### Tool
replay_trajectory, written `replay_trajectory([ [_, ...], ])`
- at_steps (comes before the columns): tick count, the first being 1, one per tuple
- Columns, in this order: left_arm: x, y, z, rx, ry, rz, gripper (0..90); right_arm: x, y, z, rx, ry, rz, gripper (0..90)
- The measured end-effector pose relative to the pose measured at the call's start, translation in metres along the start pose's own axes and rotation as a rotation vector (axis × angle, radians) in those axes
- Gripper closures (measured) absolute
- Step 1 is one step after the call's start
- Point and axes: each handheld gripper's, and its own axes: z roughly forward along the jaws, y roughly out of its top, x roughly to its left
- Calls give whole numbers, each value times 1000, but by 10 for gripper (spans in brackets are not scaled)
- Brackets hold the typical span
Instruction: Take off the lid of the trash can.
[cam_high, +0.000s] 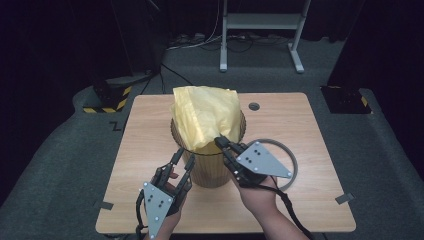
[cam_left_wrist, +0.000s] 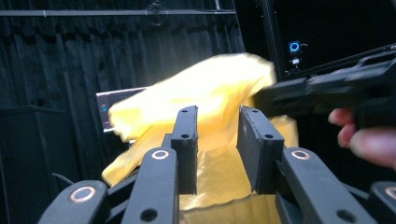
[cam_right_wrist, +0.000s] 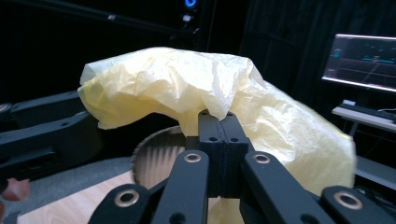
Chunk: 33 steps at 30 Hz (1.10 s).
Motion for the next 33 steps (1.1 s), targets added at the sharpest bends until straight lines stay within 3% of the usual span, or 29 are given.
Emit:
replay_trajectory([
  [3, 4, -2, 2, 12, -3, -22, 671, -13, -1, -13, -23, -17, 16, 900],
  [7, 1, -1, 6, 11, -25, -46, 649, -16, -3, -17, -24, -21, 19, 900],
  [13, -13, 0, 12, 7, -102, -27, 608, -21, -12, -15, -7, -27, 46, 900],
  [17, -18, 1, 12, -5, -129, -31, 572, -22, -11, -15, -12, -28, 52, 900],
  [20, -22, 1, 11, -9, -142, -37, 535, -22, -10, -15, -13, -24, 56, 900],
  [23, -27, 3, 15, 3, -128, -22, 533, -21, -11, -14, -15, -18, 58, 900],
  [25, -23, 4, 21, 7, -130, -65, 561, -18, -12, -14, -8, -14, 52, 900],
  [29, -19, 3, 26, 4, -144, -65, 636, -17, -12, -15, -9, -12, 51, 900],
  [32, -18, 3, 27, 5, -148, -45, 836, -19, -12, -17, -10, -9, 54, 900],
  [33, -18, 3, 27, 2, -149, -42, 836, -19, -12, -17, -10, -9, 54, 900],
])
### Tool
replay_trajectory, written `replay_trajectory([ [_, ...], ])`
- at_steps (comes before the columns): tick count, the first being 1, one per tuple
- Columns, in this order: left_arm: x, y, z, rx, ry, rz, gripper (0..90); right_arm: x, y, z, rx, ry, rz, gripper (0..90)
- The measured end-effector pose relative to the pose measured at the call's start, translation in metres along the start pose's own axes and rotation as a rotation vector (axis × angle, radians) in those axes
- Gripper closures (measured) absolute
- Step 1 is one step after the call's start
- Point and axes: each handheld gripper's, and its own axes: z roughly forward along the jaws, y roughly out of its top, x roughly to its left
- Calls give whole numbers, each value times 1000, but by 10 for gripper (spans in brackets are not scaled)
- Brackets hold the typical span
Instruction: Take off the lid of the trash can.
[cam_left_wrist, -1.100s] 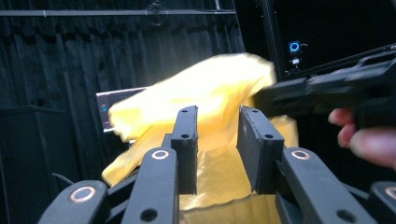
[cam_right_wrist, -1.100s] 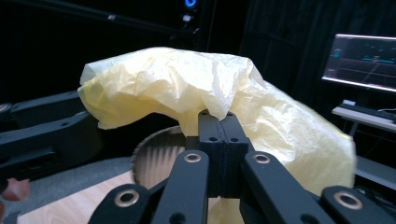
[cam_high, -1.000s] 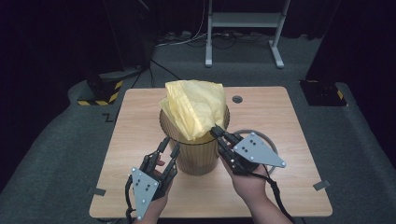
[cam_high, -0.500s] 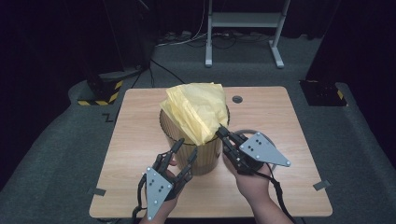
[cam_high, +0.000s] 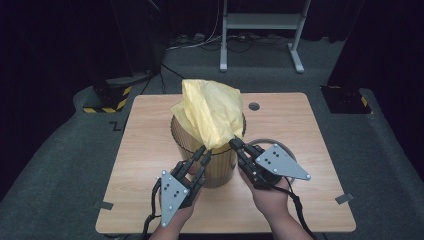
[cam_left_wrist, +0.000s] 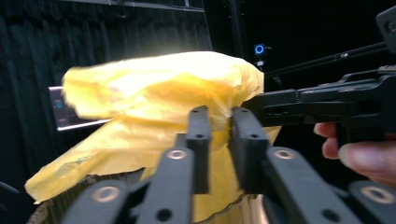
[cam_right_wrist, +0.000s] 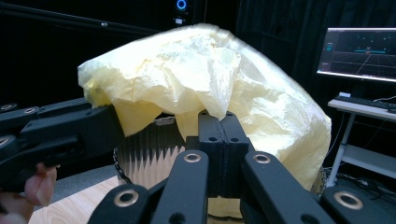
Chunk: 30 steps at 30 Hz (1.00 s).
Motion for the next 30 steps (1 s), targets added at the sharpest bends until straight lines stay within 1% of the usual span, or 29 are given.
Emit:
replay_trajectory([
  [1, 0, 0, 0, -5, 0, 3, 871, 0, 0, 0, 0, -1, -2, 900],
  [3, 0, 1, -1, -10, 3, 11, 884, -2, -1, -2, 0, -3, 1, 900],
  [5, 1, 1, -2, -12, 2, 10, 885, -4, -2, -3, 2, -9, 1, 900],
  [7, 2, 1, -3, -10, 4, 18, 887, -6, -3, -4, 1, -15, 7, 900],
  [10, 2, 0, -4, -4, -8, 19, 885, -10, -4, -5, 4, -21, 19, 900],
  [11, 1, 0, -4, -3, -13, 24, 881, -12, -5, -5, 5, -27, 13, 900],
  [13, 0, -1, -4, -1, -21, 34, 874, -13, -5, -5, 5, -30, 20, 900],
  [14, 0, -1, -4, 1, -27, 33, 837, -15, -4, -6, 3, -41, 22, 900],
  [15, 0, -2, -4, 3, -30, 29, 837, -15, -4, -6, 3, -41, 22, 900],
  [17, 0, -3, -3, 12, -27, 13, 764, -18, -4, -6, 3, -43, 36, 900],
  [18, 0, -4, -3, 18, -27, 12, 759, -19, -4, -6, 2, -45, 37, 900],
  [19, 1, -4, -3, 18, -25, 14, 746, -20, -3, -7, 1, -48, 46, 900],
  [21, 2, -4, -4, 15, -20, 6, 732, -23, -3, -8, -4, -53, 40, 900],
  [22, 3, -4, -4, 14, -16, 4, 733, -23, -3, -8, -3, -53, 49, 900],
  [24, 3, -4, -4, 10, -8, 6, 717, -24, -3, -8, -3, -56, 48, 900],
  [25, 3, -4, -4, 8, -9, 11, 693, -24, -3, -7, -4, -53, 51, 900],
  [26, 2, -3, -4, 7, -16, 13, 688, -23, -3, -7, -4, -52, 54, 900],
  [27, 0, -3, -3, 6, -17, 18, 675, -23, -3, -7, -4, -51, 51, 900],
  [29, -3, -3, -2, 4, -14, 44, 658, -22, -2, -6, -5, -45, 52, 900],
  [30, -4, -2, -2, 1, -16, 46, 652, -21, -2, -6, -5, -44, 57, 900],
])
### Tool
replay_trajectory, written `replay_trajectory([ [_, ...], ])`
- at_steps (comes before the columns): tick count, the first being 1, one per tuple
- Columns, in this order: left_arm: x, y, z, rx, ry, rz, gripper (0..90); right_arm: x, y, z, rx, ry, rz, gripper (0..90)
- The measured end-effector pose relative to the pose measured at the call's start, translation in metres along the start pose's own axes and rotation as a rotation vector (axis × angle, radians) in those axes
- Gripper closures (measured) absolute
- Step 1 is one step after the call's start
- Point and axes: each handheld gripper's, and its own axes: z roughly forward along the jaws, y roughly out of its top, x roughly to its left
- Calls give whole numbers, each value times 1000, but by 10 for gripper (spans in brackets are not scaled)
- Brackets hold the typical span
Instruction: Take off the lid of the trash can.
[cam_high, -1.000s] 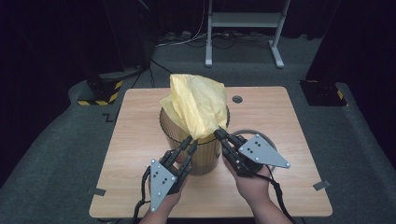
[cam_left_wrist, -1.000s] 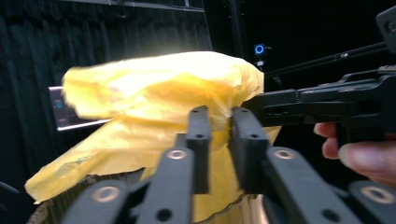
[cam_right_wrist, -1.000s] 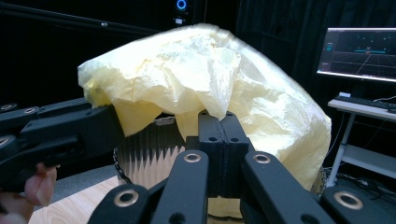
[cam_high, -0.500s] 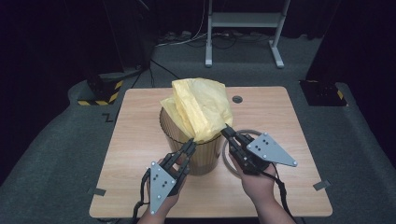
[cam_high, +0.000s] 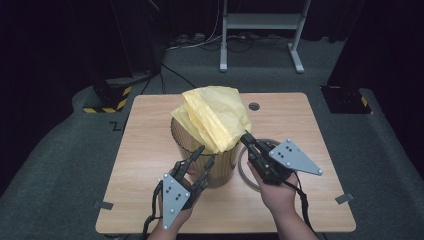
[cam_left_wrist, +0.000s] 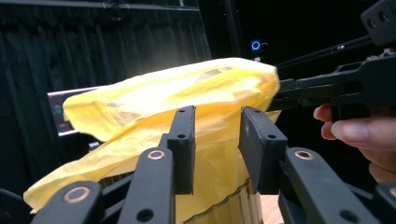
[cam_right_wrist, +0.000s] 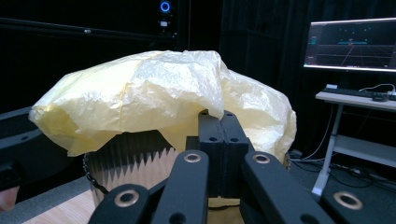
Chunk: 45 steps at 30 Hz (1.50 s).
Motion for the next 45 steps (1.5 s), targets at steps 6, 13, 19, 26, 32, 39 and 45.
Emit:
replay_trajectory([
  [6, 1, 4, 5, -1, 5, -3, 597, 4, -1, 1, 6, 7, -12, 900],
  [13, 8, 7, 11, 17, 4, -5, 849, 6, -3, 0, 11, 14, -26, 900],
  [19, 12, 10, 8, 1, 20, 24, 900, -3, -4, -4, 8, -6, -9, 900],
  [26, 27, 8, 1, 1, 73, 15, 900, -20, -7, -8, 10, -35, 20, 900],
  [32, 30, -5, 2, 59, 82, 10, 787, -30, -6, -9, 5, -53, 42, 900],
  [39, 5, 2, 11, 46, -22, -33, 512, -28, -7, -5, 14, -46, 39, 900],
  [45, -18, 10, 15, 24, -88, 13, 461, -21, -10, -3, 20, -28, 35, 900],
])
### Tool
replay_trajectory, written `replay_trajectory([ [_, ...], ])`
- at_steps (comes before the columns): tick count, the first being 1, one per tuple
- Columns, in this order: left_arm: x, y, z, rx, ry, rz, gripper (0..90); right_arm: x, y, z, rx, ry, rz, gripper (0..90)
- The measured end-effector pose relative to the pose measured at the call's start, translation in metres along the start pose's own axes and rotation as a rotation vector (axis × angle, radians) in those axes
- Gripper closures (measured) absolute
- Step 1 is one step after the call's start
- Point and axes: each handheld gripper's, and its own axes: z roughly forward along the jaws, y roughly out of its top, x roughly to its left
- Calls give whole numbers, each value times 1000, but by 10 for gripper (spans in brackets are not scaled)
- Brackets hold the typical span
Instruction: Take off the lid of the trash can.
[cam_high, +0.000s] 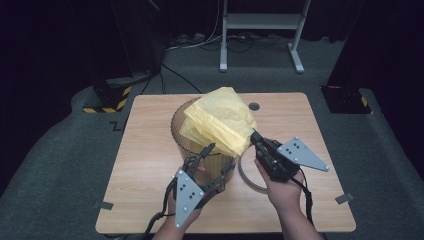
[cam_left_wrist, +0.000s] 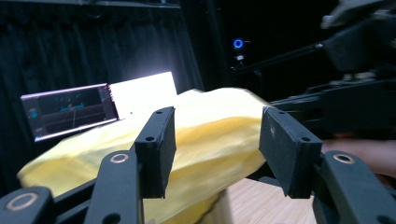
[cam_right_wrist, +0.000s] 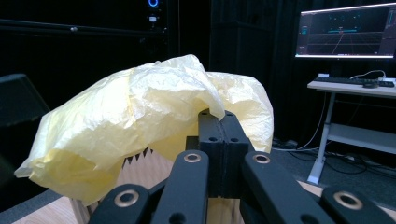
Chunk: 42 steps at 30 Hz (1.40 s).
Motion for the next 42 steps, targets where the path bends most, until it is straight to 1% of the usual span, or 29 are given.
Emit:
replay_trajectory([
  [2, -4, -3, 1, 6, -8, 16, 464, 0, 1, 0, 0, 1, 3, 900],
  [5, -8, -7, 3, 13, 0, 14, 480, 0, 2, -1, -5, 6, 8, 900],
  [6, -9, -7, 4, 15, 8, 17, 512, 1, 3, -1, -7, 8, 8, 900],
  [7, -7, -7, 7, 18, 18, 11, 564, 2, 4, -1, -7, 13, 8, 900],
  [8, -7, -7, 7, 18, 18, 11, 590, 2, 4, -1, -7, 13, 8, 900],
  [9, -5, -7, 8, 15, 17, -4, 631, 4, 5, -2, -9, 17, 0, 900],
  [10, -4, -6, 8, 14, 19, -8, 631, 4, 5, -2, -9, 17, 0, 900],
  [11, -2, -5, 9, 12, 15, -11, 660, 5, 5, -2, -10, 19, -1, 900],
  [12, -2, -4, 10, 13, 13, -10, 708, 6, 5, -2, -9, 23, 5, 900],
  [13, 0, -4, 10, 9, 16, -8, 735, 6, 5, -2, -9, 24, 2, 900],
  [14, 1, -3, 10, 6, 18, -11, 783, 6, 5, -2, -9, 25, -2, 900],
  [16, 2, -2, 9, -3, 30, -8, 872, 6, 5, -3, -8, 25, -4, 900],
  [17, 4, -1, 8, -4, 27, -9, 899, 6, 5, -3, -8, 26, -2, 900],
  [21, 6, 1, 6, -20, 36, -5, 900, 5, 5, -4, -4, 24, 1, 900],
  [22, 7, 2, 5, -25, 49, -5, 900, 4, 5, -4, -5, 23, 0, 900],
  [23, 12, 3, 3, -29, 64, -18, 900, 3, 5, -4, -4, 20, 1, 900],
  [26, 18, 4, -2, -39, 86, -22, 900, -5, 4, -5, -2, 3, 11, 900],
  [28, 25, 6, -6, -41, 106, -25, 900, -10, 3, -6, 1, -7, 27, 900],
  [29, 26, 6, -7, -40, 104, -31, 900, -14, 2, -7, 1, -13, 43, 900],
  [31, 24, 5, -7, -29, 93, -42, 900, -14, 3, -7, -6, -11, 40, 900],
  [32, 20, 4, -6, -22, 85, -30, 900, -14, 3, -7, -6, -11, 40, 900],
  [33, 13, 1, -5, -21, 76, -8, 898, -12, 3, -6, -6, -8, 40, 900],
  [34, 9, 0, -4, -22, 63, 8, 839, -11, 3, -5, -7, -3, 40, 900],
  [35, 3, -2, -3, -18, 48, 25, 809, -10, 3, -4, -5, -1, 41, 900],
  [36, 0, -3, -2, -13, 41, 31, 745, -8, 4, -3, -6, 4, 36, 900],
  [37, -3, -4, 0, -12, 35, 31, 716, -7, 4, -3, -5, 6, 35, 900],
  [39, -7, -5, 2, -12, 32, 20, 609, -5, 4, -2, -4, 11, 34, 900],
  [41, -10, -6, 5, -11, 32, 34, 571, -4, 4, -2, -4, 14, 34, 900],
  [42, -11, -6, 6, -9, 29, 34, 554, -3, 4, -2, -5, 16, 31, 900],
])
